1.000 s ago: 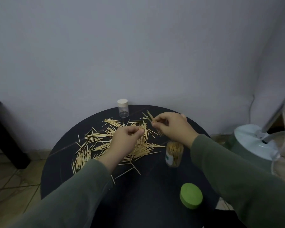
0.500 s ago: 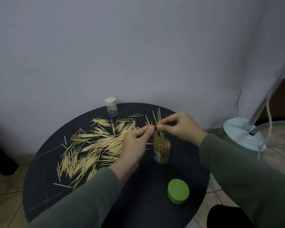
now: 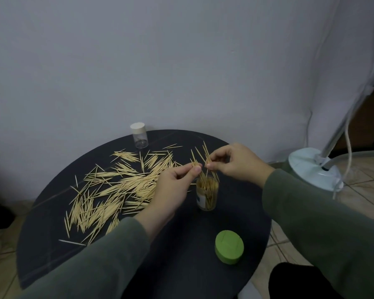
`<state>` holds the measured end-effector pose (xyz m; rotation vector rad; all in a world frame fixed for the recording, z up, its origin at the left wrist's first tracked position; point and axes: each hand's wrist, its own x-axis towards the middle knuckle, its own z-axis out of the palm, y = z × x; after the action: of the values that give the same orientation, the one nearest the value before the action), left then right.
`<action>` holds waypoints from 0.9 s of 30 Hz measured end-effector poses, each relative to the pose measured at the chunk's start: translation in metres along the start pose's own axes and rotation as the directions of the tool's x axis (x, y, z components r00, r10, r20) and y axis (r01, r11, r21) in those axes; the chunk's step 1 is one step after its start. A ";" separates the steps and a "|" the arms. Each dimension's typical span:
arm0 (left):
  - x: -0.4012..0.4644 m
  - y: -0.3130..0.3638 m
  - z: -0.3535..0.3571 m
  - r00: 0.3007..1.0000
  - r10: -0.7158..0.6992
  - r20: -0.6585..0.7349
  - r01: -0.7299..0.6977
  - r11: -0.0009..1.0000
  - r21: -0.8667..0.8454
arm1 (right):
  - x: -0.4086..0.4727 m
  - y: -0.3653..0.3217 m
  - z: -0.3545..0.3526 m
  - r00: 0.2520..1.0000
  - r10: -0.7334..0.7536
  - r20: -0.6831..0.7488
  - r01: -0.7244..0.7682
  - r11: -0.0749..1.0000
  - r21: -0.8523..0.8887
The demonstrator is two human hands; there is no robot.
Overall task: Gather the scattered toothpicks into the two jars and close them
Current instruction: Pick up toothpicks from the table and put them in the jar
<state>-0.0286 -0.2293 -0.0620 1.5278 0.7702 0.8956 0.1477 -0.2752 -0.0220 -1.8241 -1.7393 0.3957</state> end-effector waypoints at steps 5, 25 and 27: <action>0.002 -0.006 0.000 1.000 -0.004 0.020 0.003 0.998 0.058 | 0.000 0.002 0.005 0.993 0.067 0.092 -0.077 0.991 0.106; 0.006 -0.011 -0.006 0.994 -0.078 0.070 0.069 0.990 0.119 | -0.002 0.002 0.006 0.979 0.125 0.160 -0.163 0.955 0.249; 0.007 -0.011 -0.007 0.994 -0.081 0.069 0.071 0.988 0.138 | -0.002 0.003 0.004 0.970 0.143 0.197 -0.187 0.957 0.223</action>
<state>-0.0314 -0.2184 -0.0719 1.6302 0.8434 0.7377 0.1474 -0.2758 -0.0271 -1.8066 -1.5764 0.8256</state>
